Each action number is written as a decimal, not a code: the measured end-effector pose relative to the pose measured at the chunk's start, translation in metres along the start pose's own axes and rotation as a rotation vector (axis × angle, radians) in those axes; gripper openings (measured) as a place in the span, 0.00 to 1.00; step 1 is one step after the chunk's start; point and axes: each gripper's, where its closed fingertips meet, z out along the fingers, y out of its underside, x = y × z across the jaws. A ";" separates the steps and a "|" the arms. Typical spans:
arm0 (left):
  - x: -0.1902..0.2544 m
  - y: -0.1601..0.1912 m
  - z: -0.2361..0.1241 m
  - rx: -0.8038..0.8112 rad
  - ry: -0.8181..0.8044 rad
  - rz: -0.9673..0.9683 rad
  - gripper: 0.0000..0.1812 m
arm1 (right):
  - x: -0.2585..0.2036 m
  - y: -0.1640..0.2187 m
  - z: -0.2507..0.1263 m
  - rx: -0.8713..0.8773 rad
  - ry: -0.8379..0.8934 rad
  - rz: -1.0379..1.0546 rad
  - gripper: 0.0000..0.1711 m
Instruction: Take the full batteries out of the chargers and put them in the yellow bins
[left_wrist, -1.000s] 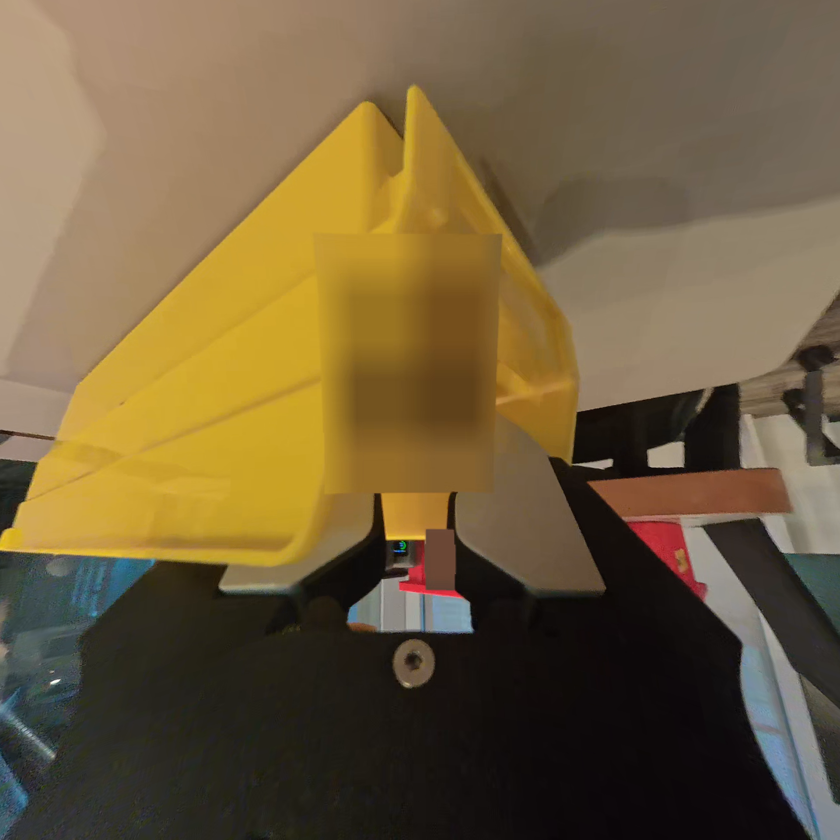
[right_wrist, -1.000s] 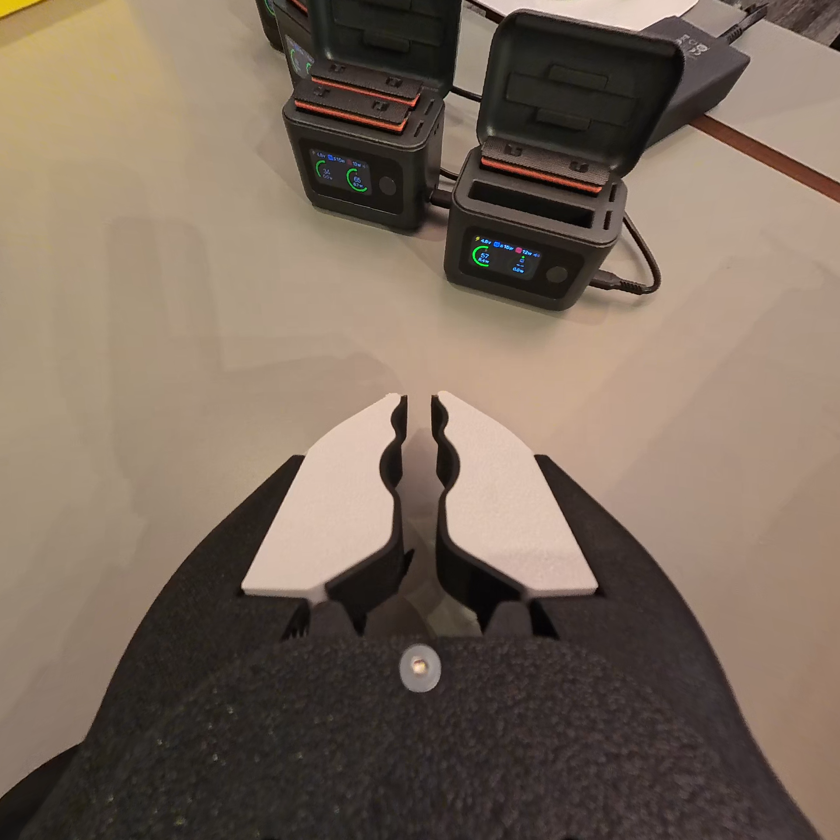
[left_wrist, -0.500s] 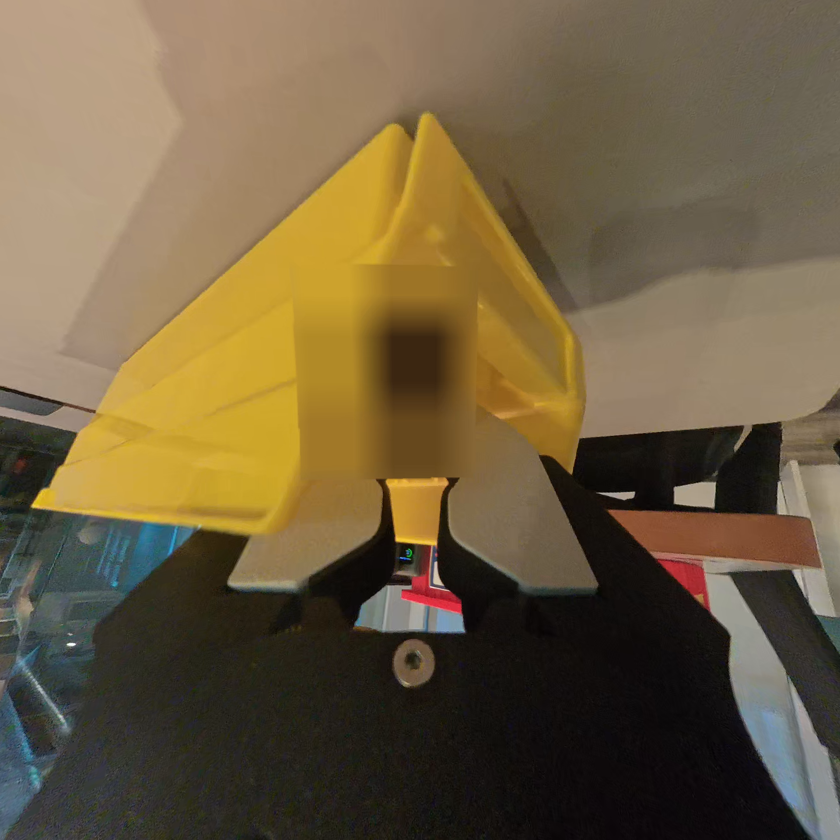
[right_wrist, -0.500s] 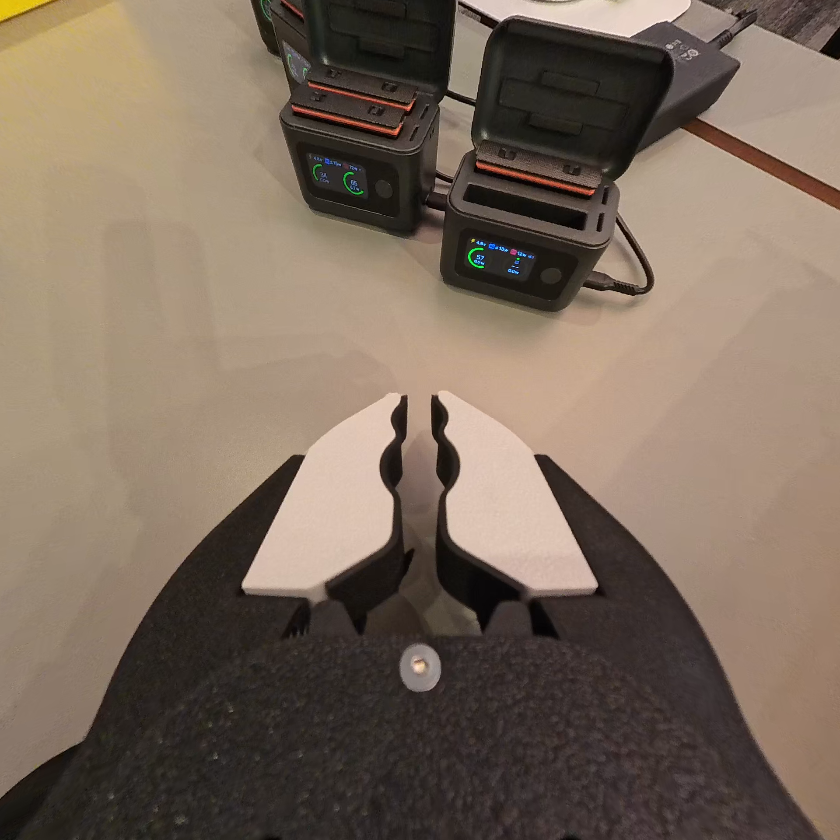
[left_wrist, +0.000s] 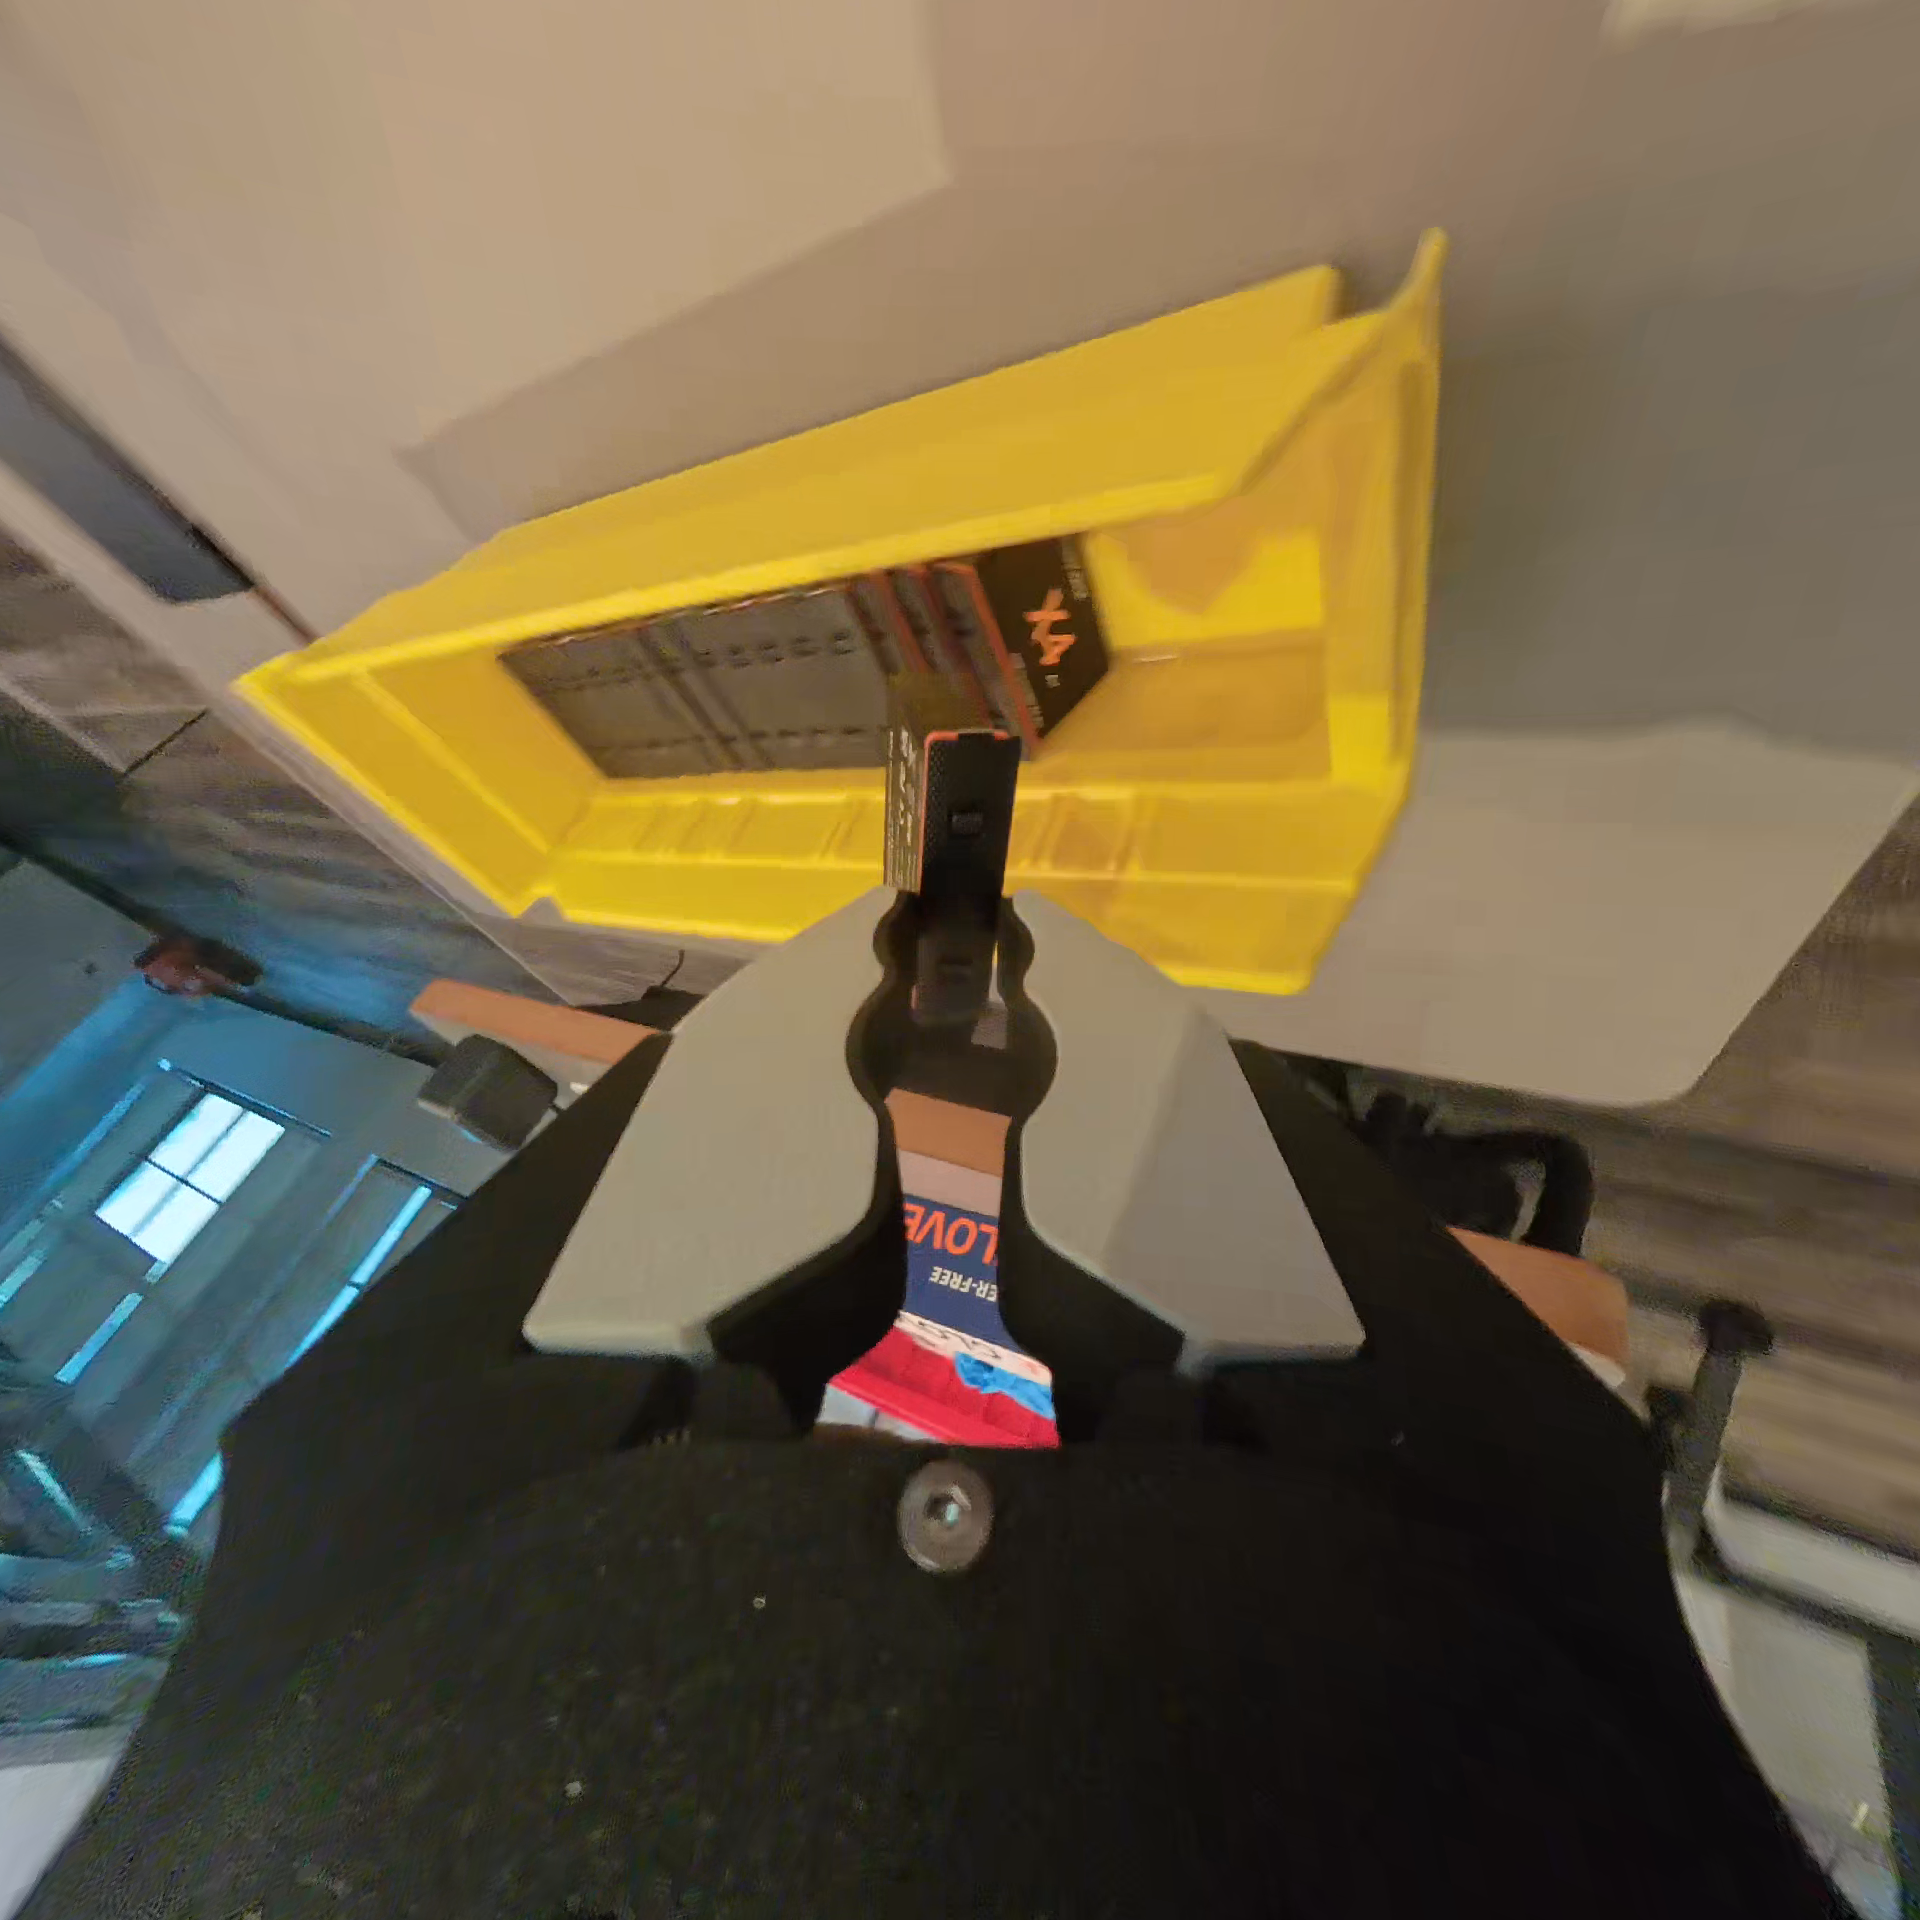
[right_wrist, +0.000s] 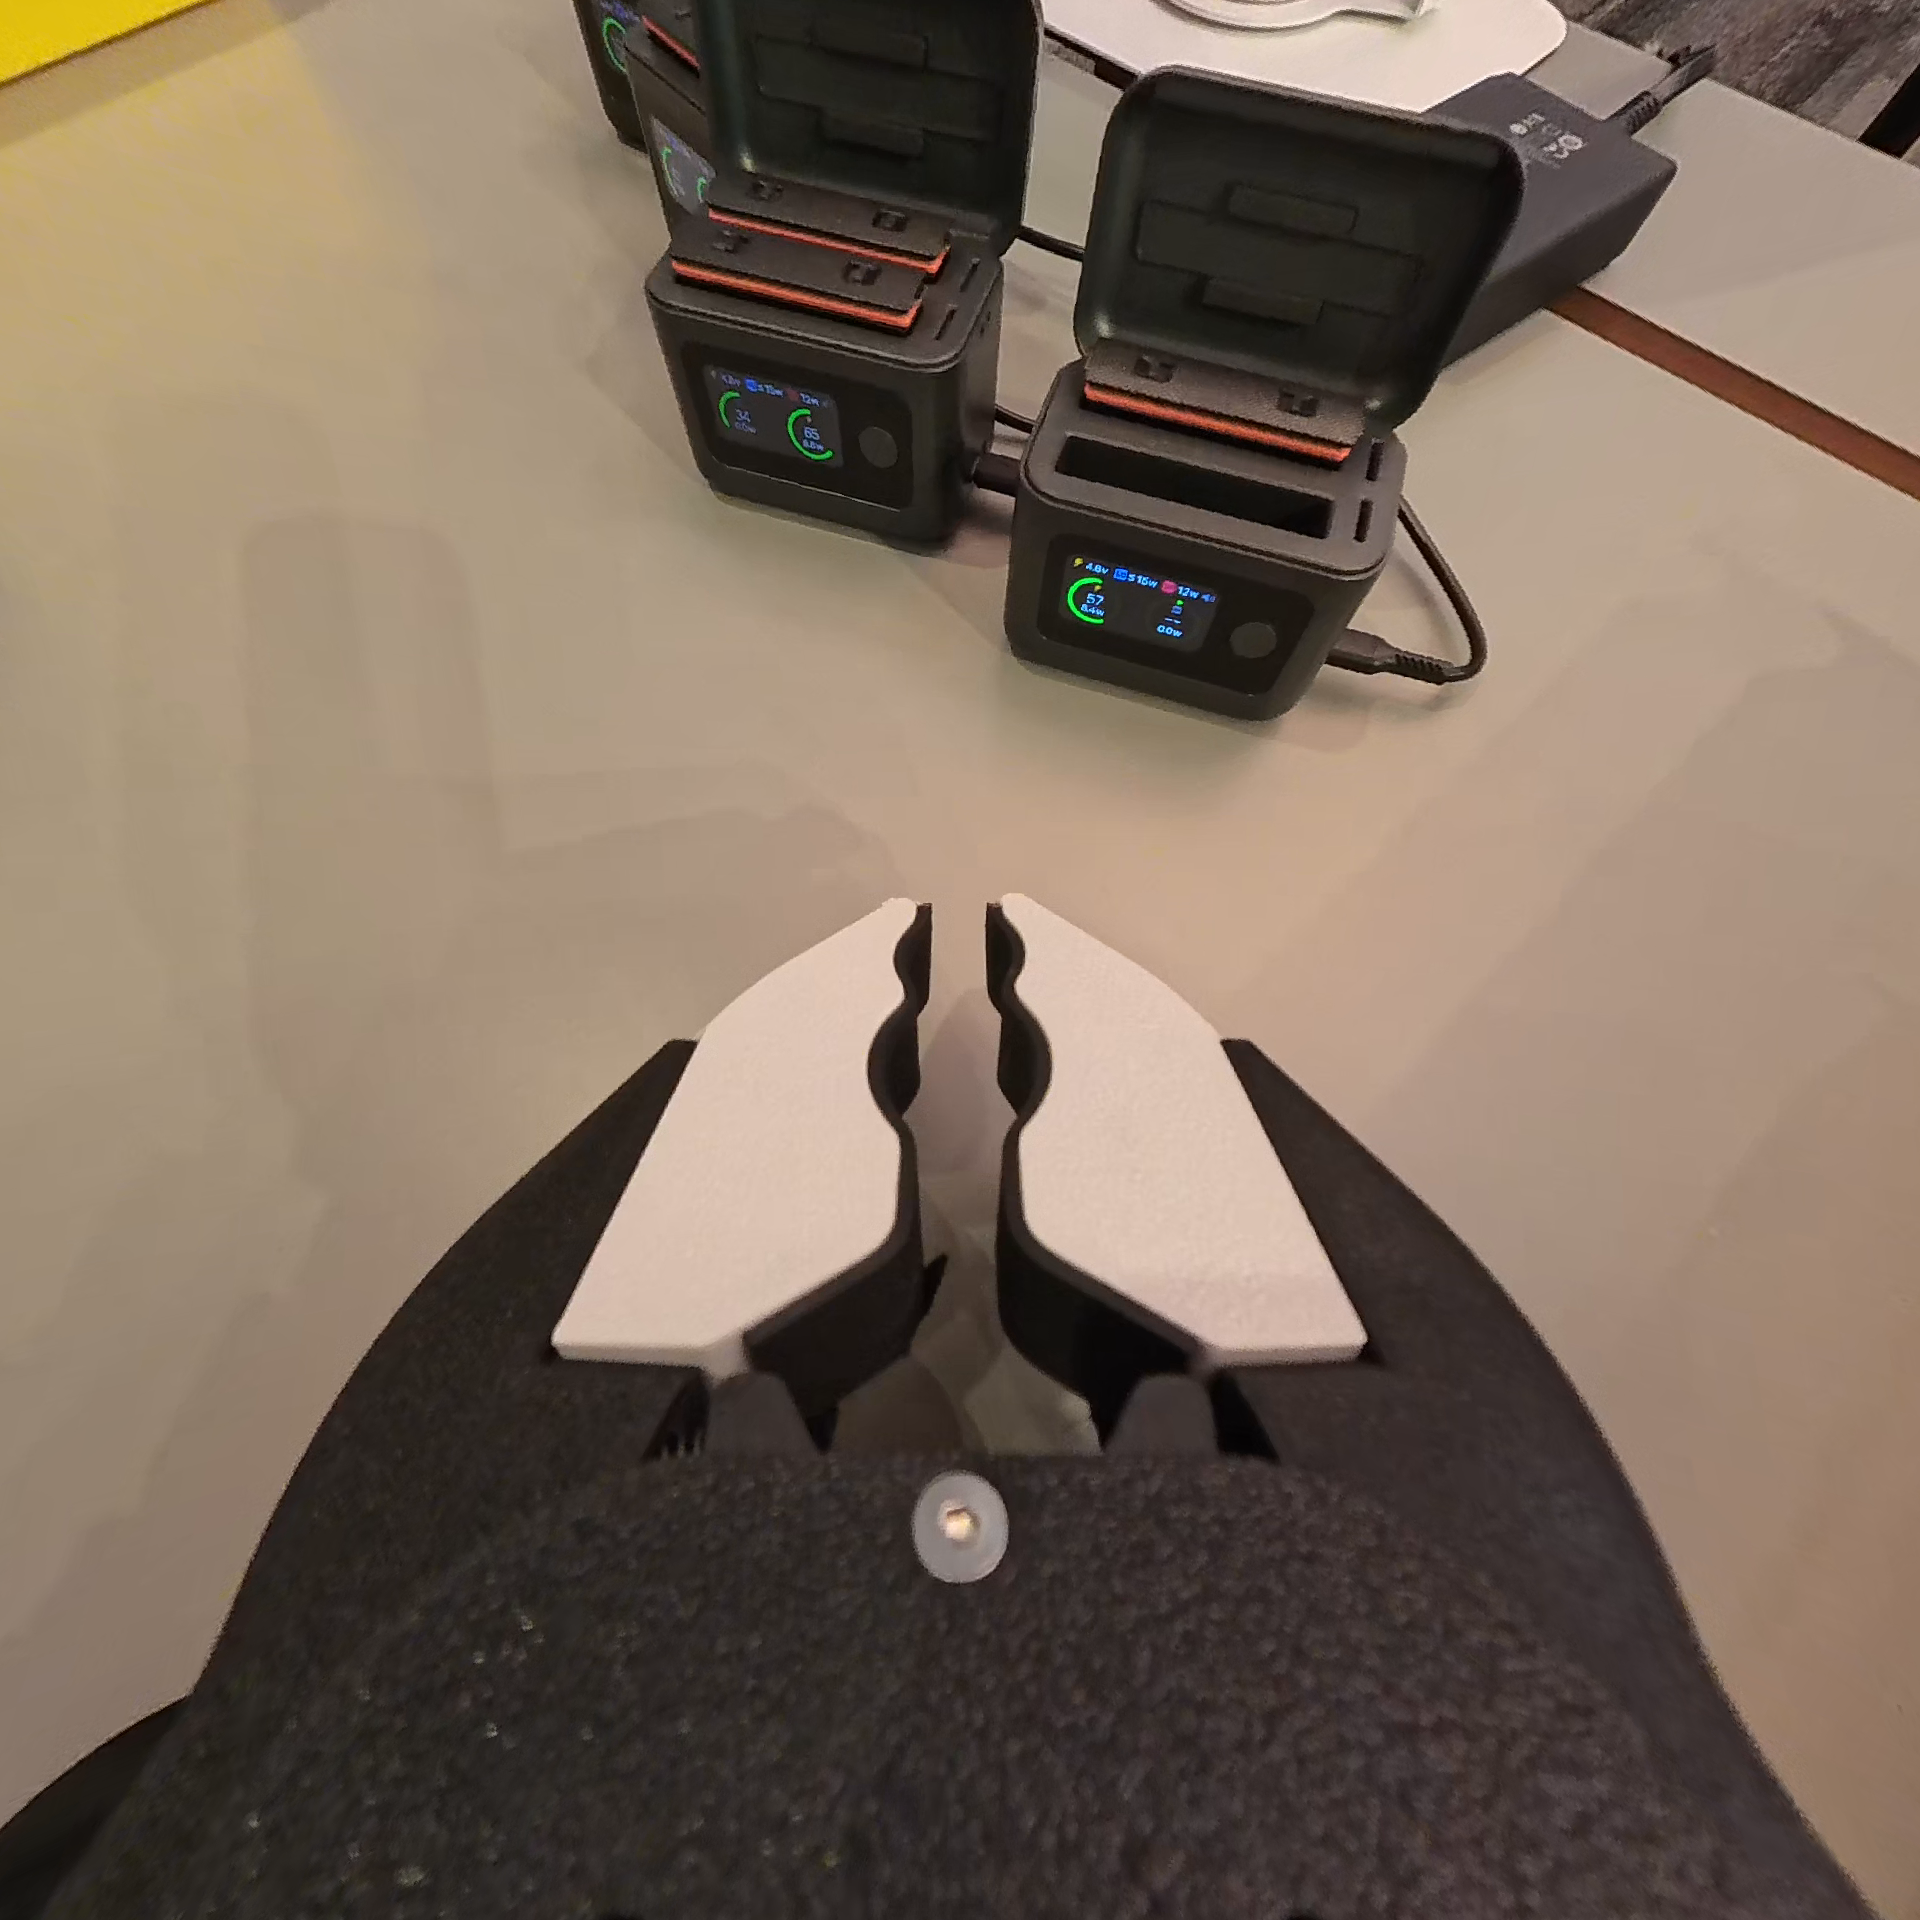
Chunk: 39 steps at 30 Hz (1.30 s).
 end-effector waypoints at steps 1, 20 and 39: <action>-0.008 0.001 -0.008 0.034 -0.018 -0.057 0.08 | 0.000 0.000 0.000 0.002 -0.001 0.000 0.05; -0.108 -0.188 -0.124 1.277 0.226 -0.730 0.08 | -0.070 -0.072 -0.040 0.343 -0.211 -0.215 0.12; -0.126 -0.345 -0.125 1.709 0.568 -0.697 0.10 | -0.146 -0.081 -0.055 0.385 -0.533 -0.306 0.06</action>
